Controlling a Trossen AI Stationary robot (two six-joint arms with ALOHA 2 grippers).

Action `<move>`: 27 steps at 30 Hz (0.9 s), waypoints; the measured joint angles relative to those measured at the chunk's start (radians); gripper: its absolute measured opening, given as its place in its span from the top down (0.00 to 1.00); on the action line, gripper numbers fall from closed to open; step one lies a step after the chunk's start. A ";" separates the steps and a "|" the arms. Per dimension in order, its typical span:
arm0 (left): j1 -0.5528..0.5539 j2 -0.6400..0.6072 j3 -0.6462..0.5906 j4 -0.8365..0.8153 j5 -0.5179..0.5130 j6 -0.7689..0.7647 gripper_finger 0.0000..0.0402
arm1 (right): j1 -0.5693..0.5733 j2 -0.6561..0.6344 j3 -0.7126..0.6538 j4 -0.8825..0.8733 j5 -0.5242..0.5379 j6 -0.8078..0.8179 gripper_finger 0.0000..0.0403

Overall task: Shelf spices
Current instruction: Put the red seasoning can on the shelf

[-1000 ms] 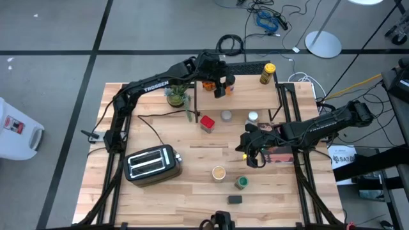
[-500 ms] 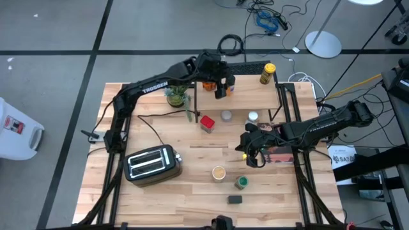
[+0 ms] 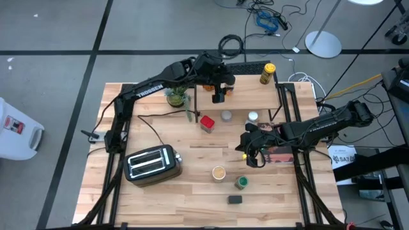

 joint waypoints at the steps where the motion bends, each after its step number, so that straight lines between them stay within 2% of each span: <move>1: -0.011 0.000 0.011 -0.015 -0.011 0.005 0.31 | 0.000 0.000 0.000 0.000 0.000 -0.001 1.00; 9: -0.113 -0.041 0.047 -0.206 -0.135 0.039 0.31 | 0.001 0.000 0.000 -0.005 -0.002 -0.007 1.00; 15: -0.185 -0.099 0.045 -0.332 -0.210 -0.027 0.31 | 0.013 0.000 0.000 -0.005 -0.003 -0.023 0.97; 24: -0.289 -0.127 0.043 -0.493 -0.216 -0.227 0.31 | 0.018 0.000 0.000 0.004 -0.003 -0.023 0.90; 27: -0.338 -0.127 0.008 -0.470 -0.216 -0.248 0.31 | 0.028 0.000 0.000 0.014 -0.004 -0.027 0.87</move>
